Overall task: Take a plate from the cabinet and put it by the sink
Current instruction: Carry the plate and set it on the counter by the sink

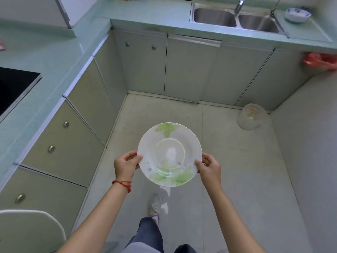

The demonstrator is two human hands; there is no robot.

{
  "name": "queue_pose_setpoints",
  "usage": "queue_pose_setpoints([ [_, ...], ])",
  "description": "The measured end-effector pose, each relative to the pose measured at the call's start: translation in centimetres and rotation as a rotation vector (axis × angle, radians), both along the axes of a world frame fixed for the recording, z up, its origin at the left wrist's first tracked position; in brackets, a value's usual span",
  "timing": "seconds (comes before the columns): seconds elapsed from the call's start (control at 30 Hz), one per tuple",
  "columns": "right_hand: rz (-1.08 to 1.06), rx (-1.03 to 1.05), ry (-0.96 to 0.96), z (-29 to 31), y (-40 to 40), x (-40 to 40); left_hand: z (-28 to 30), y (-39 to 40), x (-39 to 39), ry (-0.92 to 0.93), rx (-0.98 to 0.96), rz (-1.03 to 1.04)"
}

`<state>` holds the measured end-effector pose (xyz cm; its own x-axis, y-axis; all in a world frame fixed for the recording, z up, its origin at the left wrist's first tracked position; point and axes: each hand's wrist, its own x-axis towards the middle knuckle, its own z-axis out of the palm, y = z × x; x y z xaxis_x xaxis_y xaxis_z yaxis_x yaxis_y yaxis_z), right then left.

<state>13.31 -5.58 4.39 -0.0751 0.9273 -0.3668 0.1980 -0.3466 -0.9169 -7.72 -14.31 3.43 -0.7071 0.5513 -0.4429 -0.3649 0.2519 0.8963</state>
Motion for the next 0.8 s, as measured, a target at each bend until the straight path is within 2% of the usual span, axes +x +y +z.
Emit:
queue_pose_setpoints([
  [0.43, -0.039, 0.027, 0.012, 1.1, 17.5, -8.8, 1.3, 18.8, -10.0, 0.018, 0.007, -0.082],
  [0.8, 0.012, 0.072, 0.02, 1.2, 34.4, -13.6, 0.9, 34.3, -14.0, 0.028, -0.007, -0.009],
])
